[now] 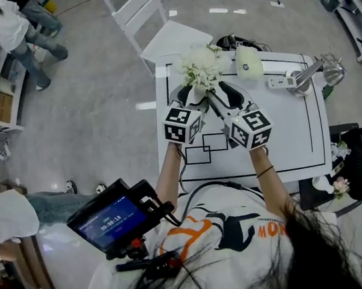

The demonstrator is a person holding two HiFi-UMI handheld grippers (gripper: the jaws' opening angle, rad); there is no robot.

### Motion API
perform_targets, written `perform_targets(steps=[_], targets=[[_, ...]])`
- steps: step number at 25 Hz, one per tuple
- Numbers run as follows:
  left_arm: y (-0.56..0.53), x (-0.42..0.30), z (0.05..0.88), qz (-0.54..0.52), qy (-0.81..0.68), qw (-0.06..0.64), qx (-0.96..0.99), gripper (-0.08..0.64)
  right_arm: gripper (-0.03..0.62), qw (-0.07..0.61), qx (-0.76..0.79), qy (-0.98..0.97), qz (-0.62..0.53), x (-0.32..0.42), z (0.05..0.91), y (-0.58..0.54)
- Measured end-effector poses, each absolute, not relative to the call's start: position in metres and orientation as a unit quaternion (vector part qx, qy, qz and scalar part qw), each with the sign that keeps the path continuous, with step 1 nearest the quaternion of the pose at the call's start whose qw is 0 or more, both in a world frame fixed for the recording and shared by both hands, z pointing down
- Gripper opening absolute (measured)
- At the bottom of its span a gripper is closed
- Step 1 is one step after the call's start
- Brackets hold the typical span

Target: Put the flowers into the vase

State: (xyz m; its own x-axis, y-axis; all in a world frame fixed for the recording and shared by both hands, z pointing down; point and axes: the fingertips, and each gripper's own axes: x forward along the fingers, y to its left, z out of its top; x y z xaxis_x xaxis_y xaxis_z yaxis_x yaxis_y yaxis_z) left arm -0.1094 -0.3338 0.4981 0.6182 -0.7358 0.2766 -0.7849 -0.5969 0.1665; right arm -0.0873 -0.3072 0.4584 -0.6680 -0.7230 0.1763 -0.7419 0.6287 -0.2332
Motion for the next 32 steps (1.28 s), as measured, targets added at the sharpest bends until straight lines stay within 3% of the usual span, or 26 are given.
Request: perform_targets(steps=[15,20,32], targets=[[-0.278,-0.141,0.505,0.079,-0.434,0.171,0.881,0.278,0.187,0.010,0.434,-0.883,0.179,-0.065,0.468,-0.284],[-0.255,-0.143,0.497,0.080,-0.426,0.157,0.887,0.202,0.186,0.008,0.462,-0.866,0.188,-0.052,0.473,-0.263],[-0.199,-0.113,0.500,0.080,-0.406,0.162,0.896,0.107,0.041,0.017,0.494,-0.849,0.187,-0.026,0.483,-0.200]])
